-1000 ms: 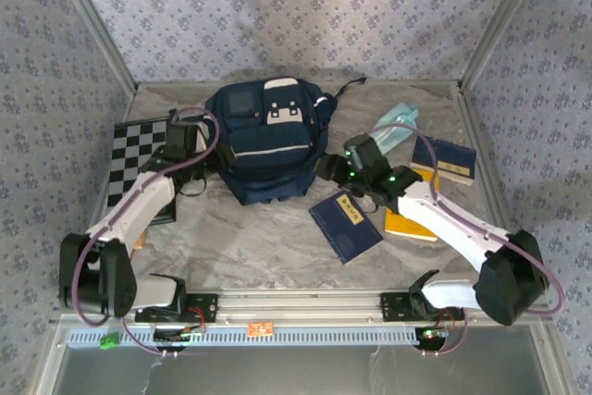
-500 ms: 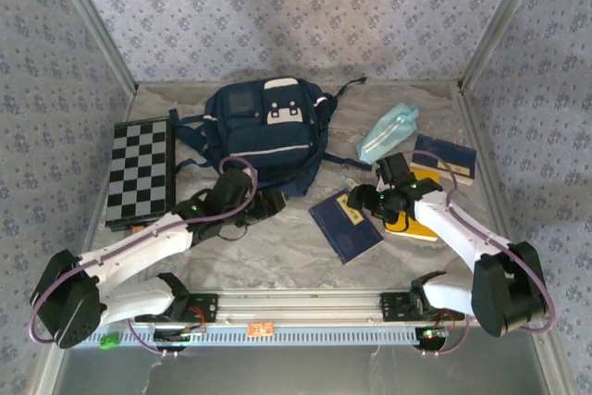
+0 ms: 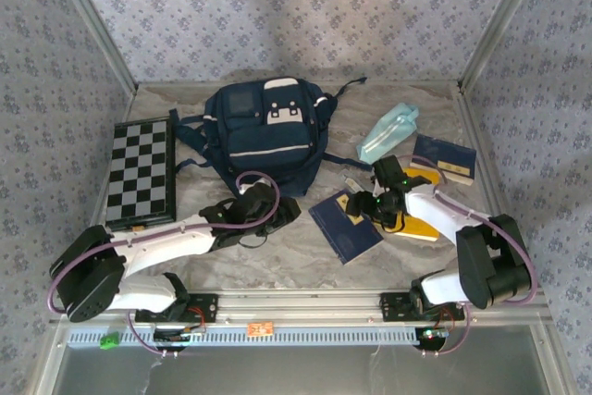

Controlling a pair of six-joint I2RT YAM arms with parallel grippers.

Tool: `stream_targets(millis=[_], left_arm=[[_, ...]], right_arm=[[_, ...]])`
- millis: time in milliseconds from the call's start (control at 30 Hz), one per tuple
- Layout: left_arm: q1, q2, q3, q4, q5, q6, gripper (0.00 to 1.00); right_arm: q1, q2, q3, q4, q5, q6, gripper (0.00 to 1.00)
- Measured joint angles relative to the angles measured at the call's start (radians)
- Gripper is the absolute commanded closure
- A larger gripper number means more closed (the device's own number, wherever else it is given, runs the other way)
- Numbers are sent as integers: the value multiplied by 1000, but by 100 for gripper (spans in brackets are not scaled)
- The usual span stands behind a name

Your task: Pack books, pencil case, and school supplies into a backpack

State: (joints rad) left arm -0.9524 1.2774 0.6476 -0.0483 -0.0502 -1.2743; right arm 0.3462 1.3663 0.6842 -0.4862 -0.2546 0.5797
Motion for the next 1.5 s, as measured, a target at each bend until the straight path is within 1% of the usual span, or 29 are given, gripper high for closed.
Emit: stream_targets(millis=[167, 267, 367, 433, 500, 567, 700, 833, 1067, 1167, 1400, 1500], left_arm=[[0, 1, -2, -1, -21, -3, 34], [3, -2, -17, -5, -37, -3, 34], [15, -10, -49, -11, -42, -3, 35], [24, -15, -70, -17, -41, -3, 35], [28, -15, -79, -19, -36, -3, 35], [27, -11, -79, -14, -21, -2, 36], [9, 40, -56, 6, 11, 10, 38], [-4, 118, -35, 51, 53, 28, 39], [-3, 190, -23, 100, 111, 59, 41], [-3, 217, -12, 119, 131, 65, 41], [-3, 225, -11, 123, 136, 78, 41], [-3, 225, -11, 123, 136, 80, 42]], right_arm=[[64, -34, -39, 15, 0, 47, 21], [145, -45, -48, 37, -8, 107, 21], [255, -47, -63, 86, -8, 202, 21], [319, -46, -69, 129, -12, 260, 24], [348, -40, -68, 168, -27, 299, 28], [341, -33, -68, 191, -37, 314, 33], [277, -25, -68, 177, -46, 291, 43], [250, -24, -74, 174, -53, 261, 46], [267, 9, -87, 203, -74, 242, 46], [274, 11, -85, 204, -69, 242, 45], [301, 20, -66, 199, -56, 239, 42], [320, 31, -58, 215, -74, 235, 41]])
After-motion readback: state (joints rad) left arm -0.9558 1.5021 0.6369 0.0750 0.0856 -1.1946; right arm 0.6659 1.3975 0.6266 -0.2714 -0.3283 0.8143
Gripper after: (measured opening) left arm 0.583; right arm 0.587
